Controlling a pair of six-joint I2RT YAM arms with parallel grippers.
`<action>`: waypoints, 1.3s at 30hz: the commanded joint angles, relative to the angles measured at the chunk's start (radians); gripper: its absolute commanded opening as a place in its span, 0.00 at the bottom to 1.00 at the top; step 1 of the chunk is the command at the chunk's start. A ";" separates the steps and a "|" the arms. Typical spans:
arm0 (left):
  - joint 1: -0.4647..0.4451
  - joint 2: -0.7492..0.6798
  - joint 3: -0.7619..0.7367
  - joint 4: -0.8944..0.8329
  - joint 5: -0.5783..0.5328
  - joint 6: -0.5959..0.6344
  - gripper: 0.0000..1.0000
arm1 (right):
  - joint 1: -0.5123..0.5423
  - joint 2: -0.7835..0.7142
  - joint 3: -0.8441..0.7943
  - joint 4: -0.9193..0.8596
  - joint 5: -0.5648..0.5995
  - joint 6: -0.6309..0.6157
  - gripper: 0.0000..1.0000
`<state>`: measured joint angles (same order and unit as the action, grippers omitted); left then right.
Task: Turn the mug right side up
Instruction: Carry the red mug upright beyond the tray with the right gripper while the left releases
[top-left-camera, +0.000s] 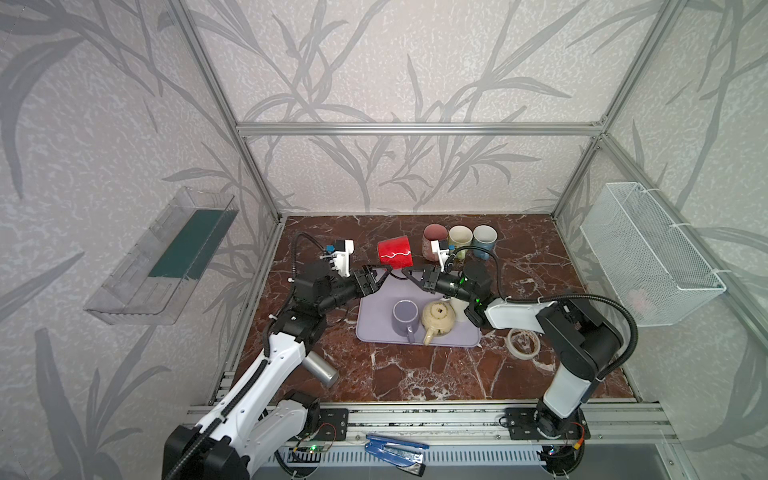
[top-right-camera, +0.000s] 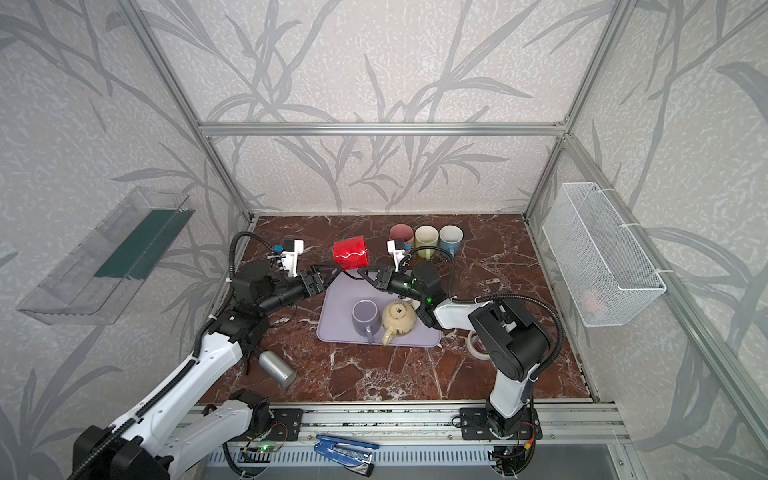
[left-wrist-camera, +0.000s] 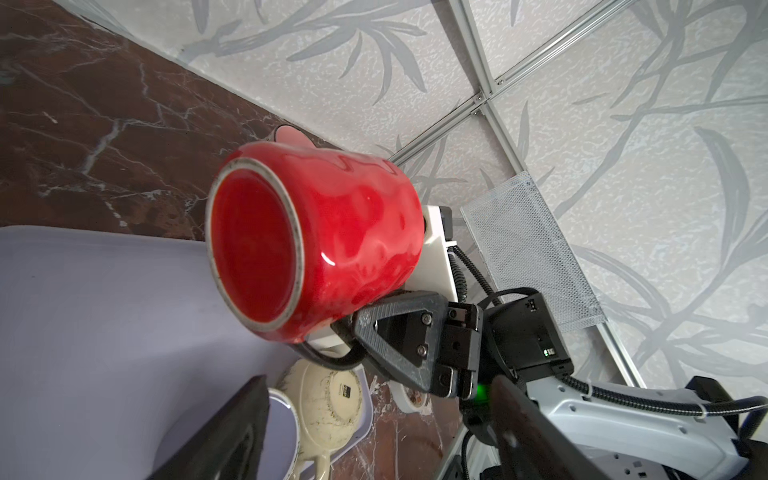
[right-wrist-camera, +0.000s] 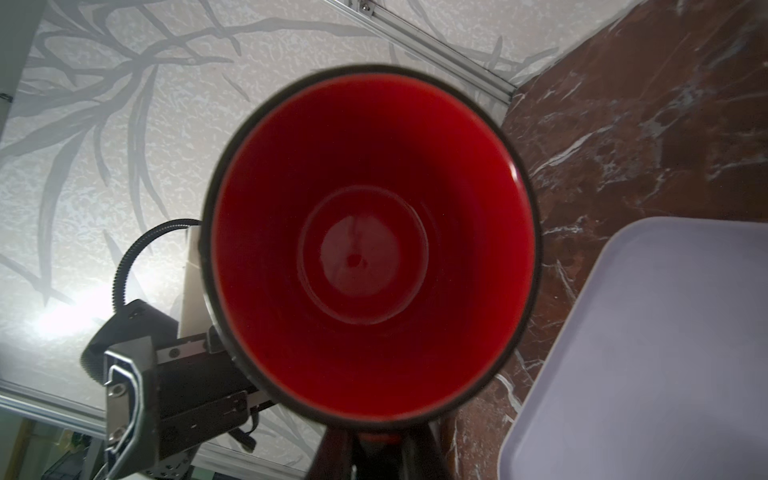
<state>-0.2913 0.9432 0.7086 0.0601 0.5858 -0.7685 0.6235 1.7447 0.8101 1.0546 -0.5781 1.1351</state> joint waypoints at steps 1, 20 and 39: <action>0.007 -0.060 0.068 -0.200 -0.093 0.134 0.87 | 0.001 -0.122 0.030 -0.132 0.046 -0.163 0.00; 0.006 -0.130 0.108 -0.584 -0.228 0.382 0.88 | 0.098 0.003 0.579 -1.194 0.538 -0.640 0.00; 0.003 -0.170 0.081 -0.653 -0.355 0.398 0.88 | 0.133 0.439 1.216 -1.656 0.925 -0.708 0.00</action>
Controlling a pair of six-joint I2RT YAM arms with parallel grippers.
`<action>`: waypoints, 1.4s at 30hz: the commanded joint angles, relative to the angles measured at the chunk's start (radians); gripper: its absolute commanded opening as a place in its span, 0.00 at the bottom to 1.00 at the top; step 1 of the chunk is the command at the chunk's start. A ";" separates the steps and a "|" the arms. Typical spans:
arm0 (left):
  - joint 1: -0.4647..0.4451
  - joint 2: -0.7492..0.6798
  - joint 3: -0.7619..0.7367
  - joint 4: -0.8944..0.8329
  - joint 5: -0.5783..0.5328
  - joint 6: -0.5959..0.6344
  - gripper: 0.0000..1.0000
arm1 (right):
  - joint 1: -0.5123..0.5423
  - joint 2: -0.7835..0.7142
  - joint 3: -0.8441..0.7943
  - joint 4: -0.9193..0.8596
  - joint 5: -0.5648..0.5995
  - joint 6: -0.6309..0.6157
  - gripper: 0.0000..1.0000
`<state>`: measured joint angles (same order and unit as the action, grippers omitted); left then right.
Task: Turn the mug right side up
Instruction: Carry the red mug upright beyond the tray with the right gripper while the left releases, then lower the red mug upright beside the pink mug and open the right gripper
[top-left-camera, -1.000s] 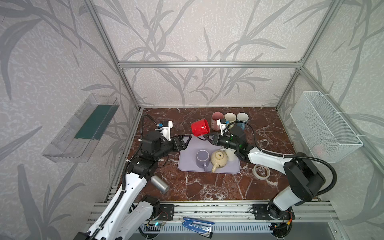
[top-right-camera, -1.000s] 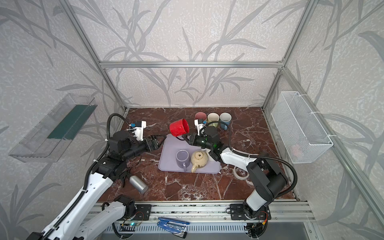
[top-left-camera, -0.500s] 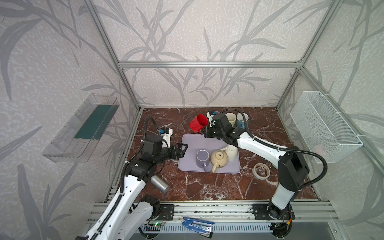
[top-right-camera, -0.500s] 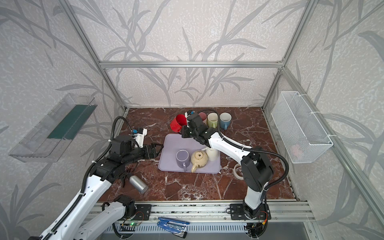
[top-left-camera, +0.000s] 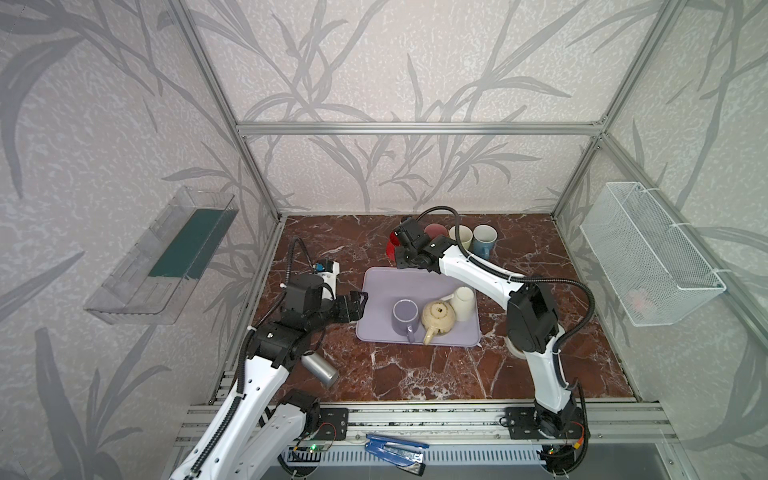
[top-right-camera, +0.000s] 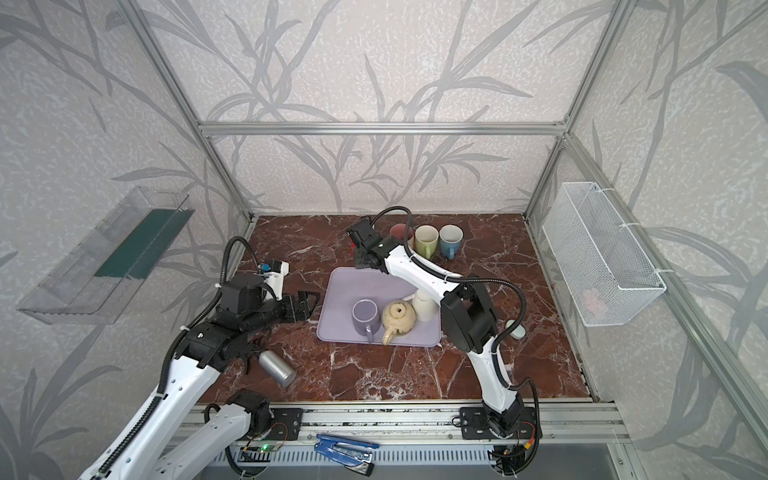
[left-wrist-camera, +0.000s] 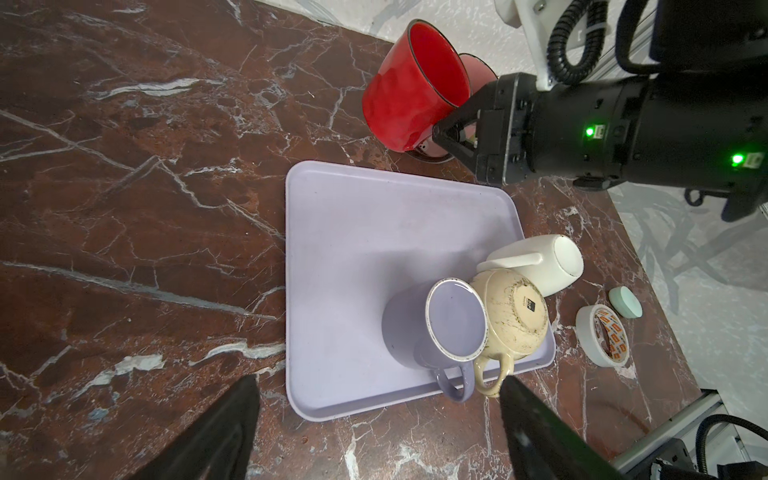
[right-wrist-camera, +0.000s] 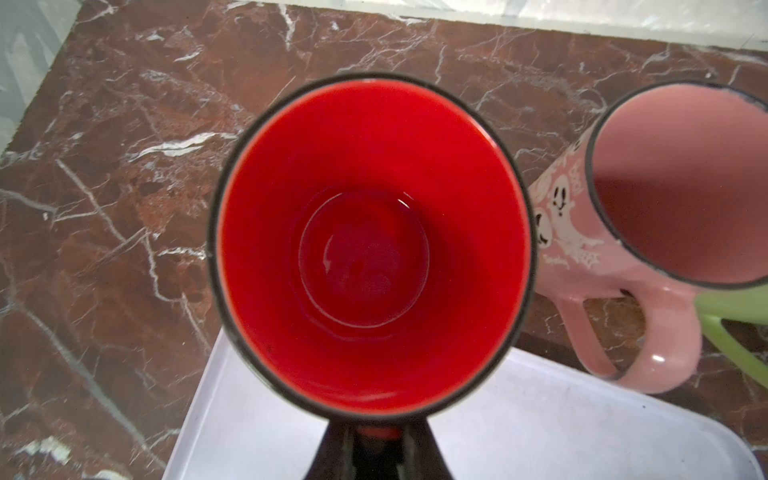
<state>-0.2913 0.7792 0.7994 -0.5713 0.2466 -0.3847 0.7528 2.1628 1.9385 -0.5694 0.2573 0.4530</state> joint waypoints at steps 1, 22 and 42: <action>0.004 -0.005 -0.010 -0.022 -0.014 0.014 0.88 | 0.004 0.040 0.117 -0.044 0.093 -0.031 0.00; -0.011 -0.008 -0.012 -0.023 0.005 0.015 0.88 | -0.019 0.261 0.361 -0.200 0.188 -0.013 0.00; -0.022 -0.007 -0.011 -0.024 0.007 0.017 0.88 | -0.042 0.294 0.358 -0.208 0.166 0.003 0.00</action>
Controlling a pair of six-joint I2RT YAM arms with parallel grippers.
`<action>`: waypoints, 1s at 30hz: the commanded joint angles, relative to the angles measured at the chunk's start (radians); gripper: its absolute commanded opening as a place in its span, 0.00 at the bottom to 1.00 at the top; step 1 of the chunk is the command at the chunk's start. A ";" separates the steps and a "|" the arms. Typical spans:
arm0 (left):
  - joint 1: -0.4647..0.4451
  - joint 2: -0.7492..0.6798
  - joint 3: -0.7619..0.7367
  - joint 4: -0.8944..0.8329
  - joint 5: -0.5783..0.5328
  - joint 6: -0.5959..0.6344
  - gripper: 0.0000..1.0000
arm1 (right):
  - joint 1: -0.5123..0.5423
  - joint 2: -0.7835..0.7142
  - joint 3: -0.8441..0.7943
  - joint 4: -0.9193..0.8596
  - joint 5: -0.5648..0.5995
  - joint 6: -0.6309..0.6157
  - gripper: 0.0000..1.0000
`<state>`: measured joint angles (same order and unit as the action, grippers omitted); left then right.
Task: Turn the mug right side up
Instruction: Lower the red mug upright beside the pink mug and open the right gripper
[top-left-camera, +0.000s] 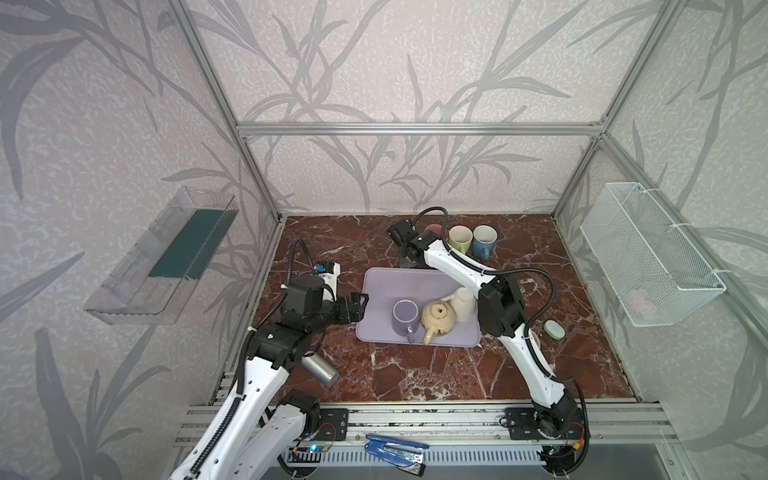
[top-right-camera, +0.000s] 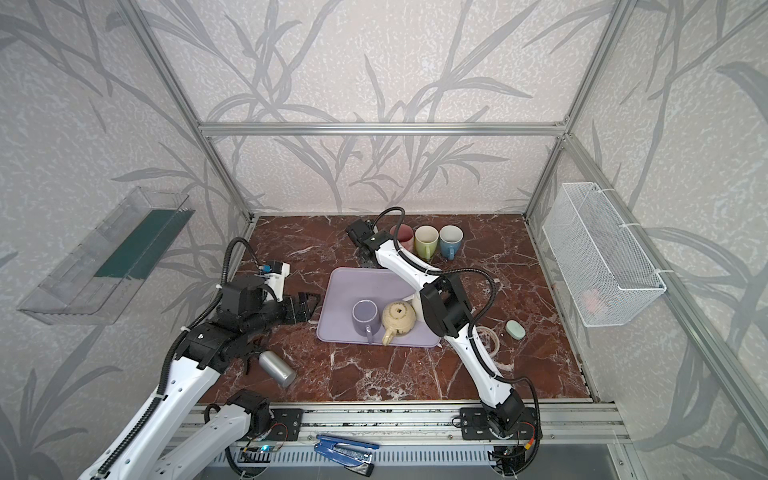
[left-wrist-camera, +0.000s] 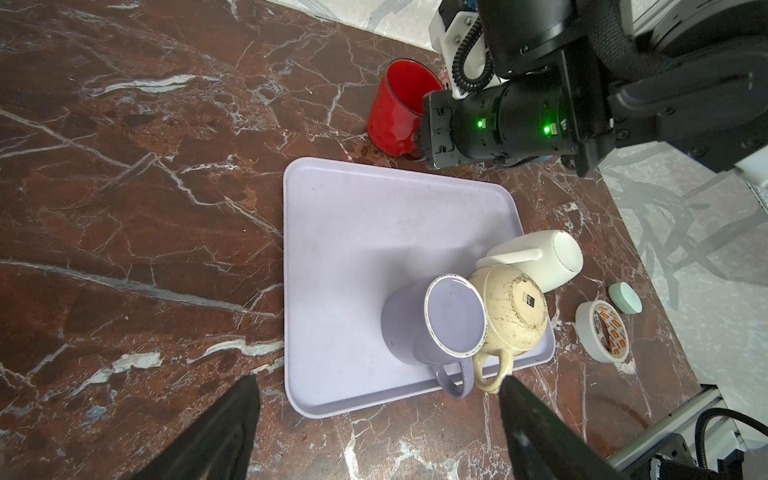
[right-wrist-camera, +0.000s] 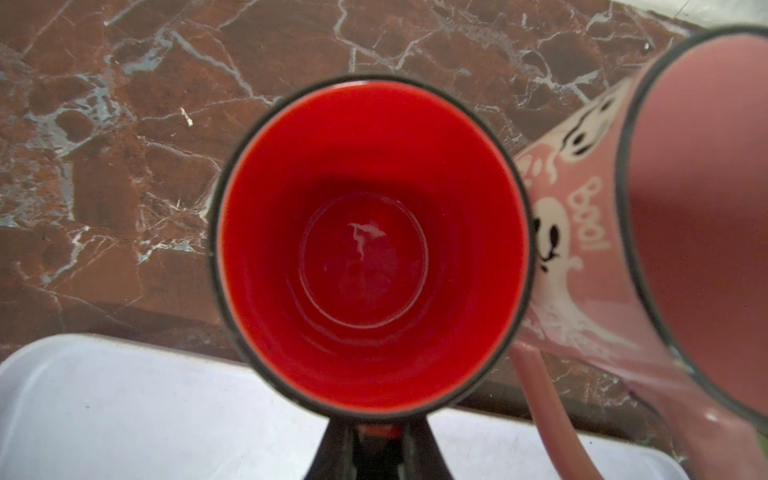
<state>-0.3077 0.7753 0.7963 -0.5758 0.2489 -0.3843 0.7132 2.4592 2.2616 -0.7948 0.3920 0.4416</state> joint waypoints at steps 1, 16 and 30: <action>-0.006 -0.004 -0.008 -0.020 0.006 0.016 0.88 | -0.003 -0.001 0.034 0.018 0.030 0.014 0.00; -0.008 -0.010 -0.010 -0.019 -0.008 0.019 0.88 | -0.004 -0.015 0.008 0.006 0.009 0.014 0.23; -0.180 0.064 0.077 -0.104 -0.181 0.030 0.84 | -0.006 -0.299 -0.299 0.212 -0.027 -0.041 0.56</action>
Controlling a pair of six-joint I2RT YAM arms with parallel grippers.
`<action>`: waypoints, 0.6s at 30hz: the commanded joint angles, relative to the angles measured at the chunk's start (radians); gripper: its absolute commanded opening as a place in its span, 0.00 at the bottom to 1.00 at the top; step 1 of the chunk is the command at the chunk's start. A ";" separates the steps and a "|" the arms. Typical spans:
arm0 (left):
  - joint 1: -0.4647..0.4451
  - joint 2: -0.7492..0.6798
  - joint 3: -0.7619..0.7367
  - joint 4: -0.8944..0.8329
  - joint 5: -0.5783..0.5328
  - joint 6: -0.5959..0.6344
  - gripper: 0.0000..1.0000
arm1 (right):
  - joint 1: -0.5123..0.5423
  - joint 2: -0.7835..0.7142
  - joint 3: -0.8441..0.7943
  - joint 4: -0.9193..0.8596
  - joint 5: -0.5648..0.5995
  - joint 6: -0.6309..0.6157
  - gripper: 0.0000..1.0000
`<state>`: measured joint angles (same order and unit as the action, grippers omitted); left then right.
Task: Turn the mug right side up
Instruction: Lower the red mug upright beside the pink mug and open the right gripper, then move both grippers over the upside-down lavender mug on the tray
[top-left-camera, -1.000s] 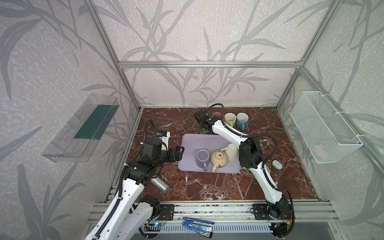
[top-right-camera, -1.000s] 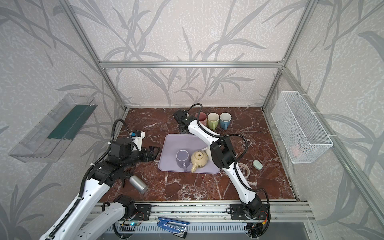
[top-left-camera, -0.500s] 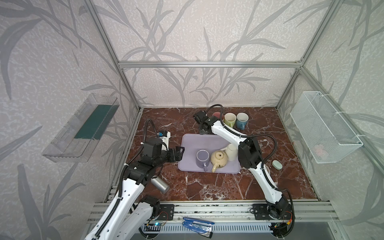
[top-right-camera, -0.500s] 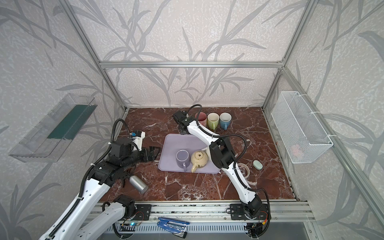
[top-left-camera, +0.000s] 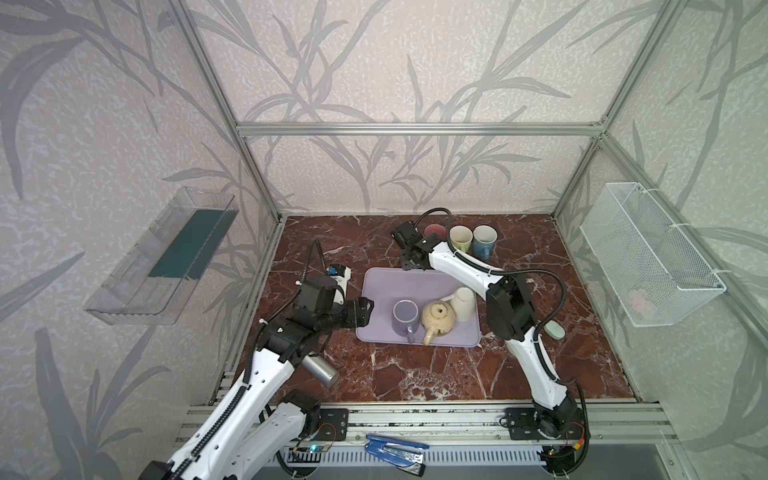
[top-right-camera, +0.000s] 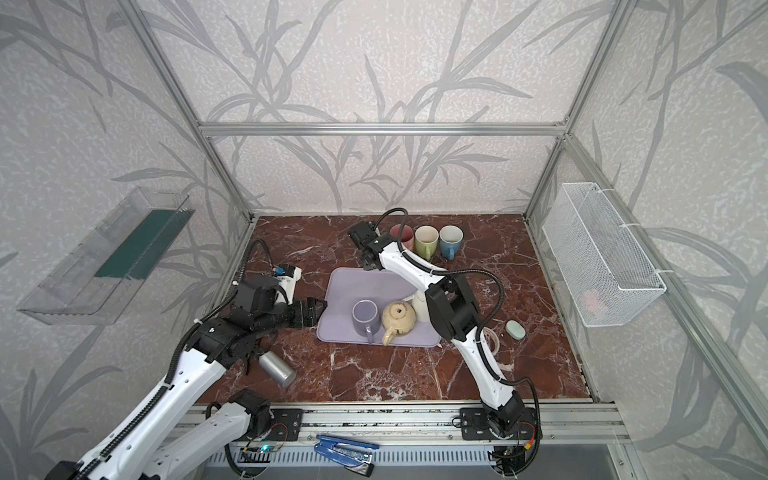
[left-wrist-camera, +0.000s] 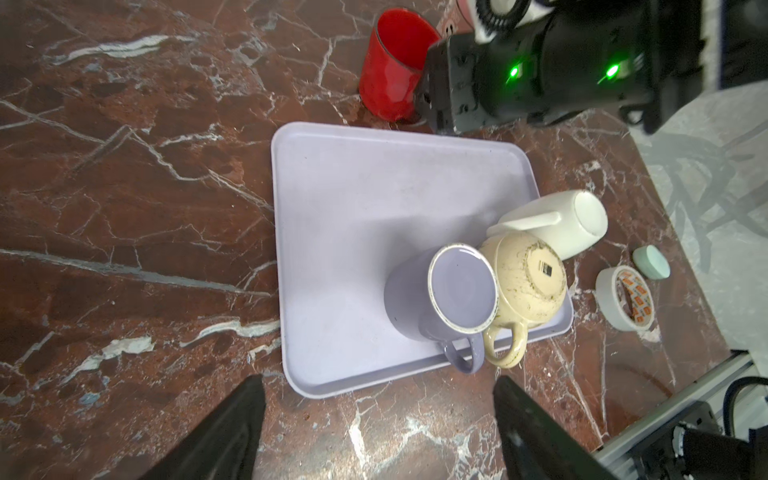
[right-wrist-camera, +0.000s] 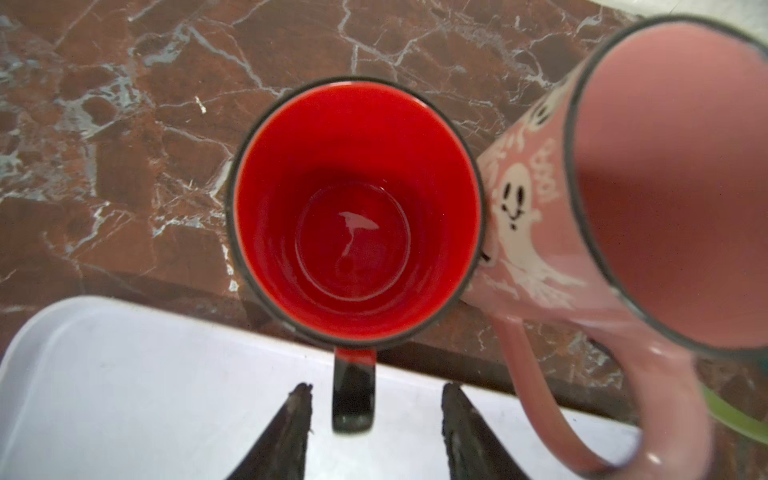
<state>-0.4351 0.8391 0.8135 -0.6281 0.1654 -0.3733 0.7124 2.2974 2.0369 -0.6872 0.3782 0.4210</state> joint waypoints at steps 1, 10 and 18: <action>-0.070 0.002 0.069 -0.063 -0.120 0.018 0.84 | -0.005 -0.175 -0.129 0.152 -0.024 -0.027 0.58; -0.232 0.045 0.091 -0.098 -0.241 -0.067 0.79 | -0.014 -0.542 -0.622 0.518 -0.118 -0.108 0.70; -0.443 0.153 0.123 -0.135 -0.409 -0.158 0.74 | -0.072 -0.770 -0.864 0.562 -0.207 -0.020 0.70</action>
<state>-0.8291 0.9699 0.9024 -0.7124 -0.1383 -0.4717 0.6598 1.5993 1.2263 -0.1841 0.2134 0.3645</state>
